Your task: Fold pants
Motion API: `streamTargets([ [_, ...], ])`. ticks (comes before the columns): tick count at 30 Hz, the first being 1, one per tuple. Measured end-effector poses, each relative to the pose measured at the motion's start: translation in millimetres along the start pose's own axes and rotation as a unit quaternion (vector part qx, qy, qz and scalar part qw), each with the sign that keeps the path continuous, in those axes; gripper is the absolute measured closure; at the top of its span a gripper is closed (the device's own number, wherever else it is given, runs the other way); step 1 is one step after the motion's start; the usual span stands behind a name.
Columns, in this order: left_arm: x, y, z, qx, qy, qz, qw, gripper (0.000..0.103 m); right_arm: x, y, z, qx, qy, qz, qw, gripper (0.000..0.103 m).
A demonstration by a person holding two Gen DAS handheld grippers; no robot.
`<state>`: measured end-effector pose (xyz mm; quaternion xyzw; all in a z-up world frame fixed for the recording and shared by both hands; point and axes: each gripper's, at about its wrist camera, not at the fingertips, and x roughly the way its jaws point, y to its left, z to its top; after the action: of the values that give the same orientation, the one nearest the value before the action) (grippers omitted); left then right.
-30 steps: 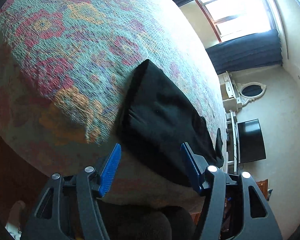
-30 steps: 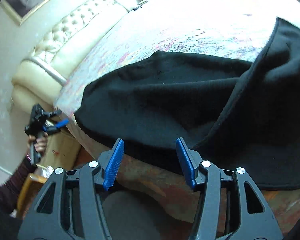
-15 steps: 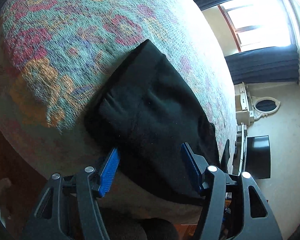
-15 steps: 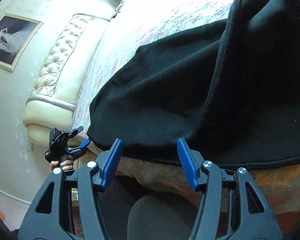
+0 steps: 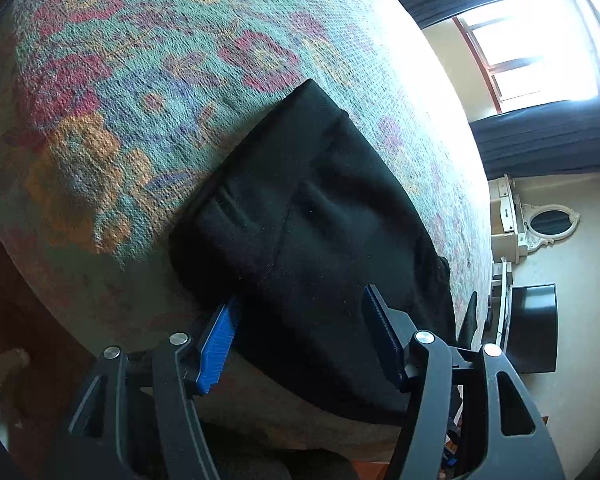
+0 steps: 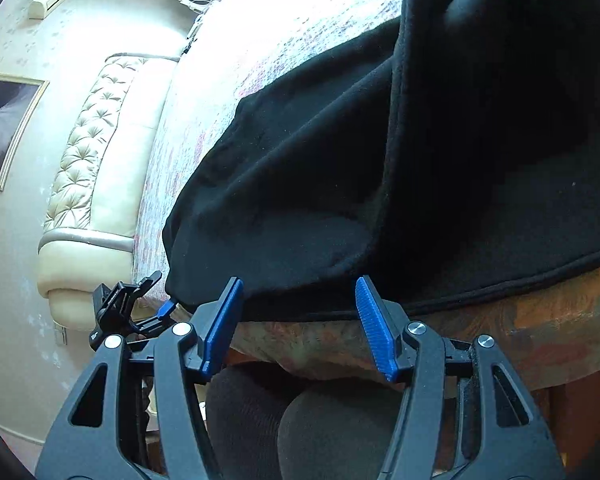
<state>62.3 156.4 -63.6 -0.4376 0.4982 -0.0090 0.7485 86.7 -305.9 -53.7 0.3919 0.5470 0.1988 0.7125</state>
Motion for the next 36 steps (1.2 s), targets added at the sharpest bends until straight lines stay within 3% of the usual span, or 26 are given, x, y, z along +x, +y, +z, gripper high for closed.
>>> streamTargets([
  [5, 4, -3, -2, 0.025, 0.002, 0.023, 0.9994, 0.047, 8, -11, 1, 0.036, -0.002, 0.026, 0.999, 0.045],
  [8, 7, -5, -2, 0.039, 0.002, 0.055, 0.9977, 0.066, 11, -20, 6, 0.062, -0.014, 0.036, 0.997, 0.046],
  [10, 7, -2, -1, 0.038, 0.0, 0.073, 0.9966, 0.084, 15, -28, 9, 0.08, -0.018, 0.032, 0.996, 0.06],
  [11, 6, 1, 0, 0.034, -0.001, 0.073, 0.9967, 0.086, 17, -31, 10, 0.084, -0.015, 0.024, 0.996, 0.08],
  [12, 4, 3, -1, 0.031, -0.004, 0.073, 0.9969, 0.09, 18, -33, 11, 0.084, -0.013, 0.019, 0.996, 0.093],
  [19, 1, -2, -10, 0.091, -0.008, 0.114, 0.9893, 0.093, 11, -36, -6, 0.084, -0.013, 0.015, 0.996, 0.095],
  [23, -6, 0, -9, 0.097, -0.013, 0.094, 0.9908, 0.089, 13, -47, -2, 0.107, 0.002, 0.029, 0.994, 0.093],
  [25, -18, -1, -10, 0.097, -0.025, 0.101, 0.9899, 0.078, 1, -40, 2, 0.087, -0.01, 0.006, 0.996, 0.079],
  [27, -39, -5, -13, 0.108, -0.072, 0.135, 0.9824, 0.063, -20, -30, 8, 0.053, -0.032, -0.029, 0.998, 0.053],
  [29, -57, -16, -13, 0.129, -0.12, 0.137, 0.9748, 0.058, -44, -18, 21, 0.01, -0.066, -0.064, 0.996, 0.047],
  [31, -65, -34, -14, 0.157, -0.156, 0.136, 0.9657, 0.046, -67, -7, 47, -0.036, -0.115, -0.113, 0.986, 0.046],
  [32, -64, -45, -13, 0.174, -0.164, 0.13, 0.9623, 0.029, -75, -3, 64, -0.053, -0.137, -0.141, 0.979, 0.038],
  [33, -59, -56, -13, 0.19, -0.165, 0.118, 0.9606, 0.019, -80, 1, 85, -0.068, -0.155, -0.165, 0.972, 0.033],
  [36, -29, -74, -6, 0.204, -0.132, 0.095, 0.9654, 0.019, -74, 0, 158, -0.079, -0.179, -0.238, 0.951, 0.033],
])
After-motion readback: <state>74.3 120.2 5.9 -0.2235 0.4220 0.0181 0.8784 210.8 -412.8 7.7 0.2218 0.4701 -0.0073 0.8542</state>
